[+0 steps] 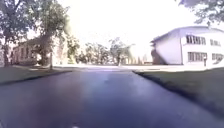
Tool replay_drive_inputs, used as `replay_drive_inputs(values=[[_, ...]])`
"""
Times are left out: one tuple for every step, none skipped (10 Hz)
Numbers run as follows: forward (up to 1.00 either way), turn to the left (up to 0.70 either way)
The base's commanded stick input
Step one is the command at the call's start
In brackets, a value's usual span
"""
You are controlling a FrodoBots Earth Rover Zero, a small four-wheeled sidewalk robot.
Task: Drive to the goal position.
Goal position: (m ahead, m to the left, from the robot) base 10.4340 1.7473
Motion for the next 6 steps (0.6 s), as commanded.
replay_drive_inputs(values=[[0.5,0.0],[0.5,0.0],[0.5,0.0],[0.5,0.0],[0.5,0.0],[0.5,0.0]])
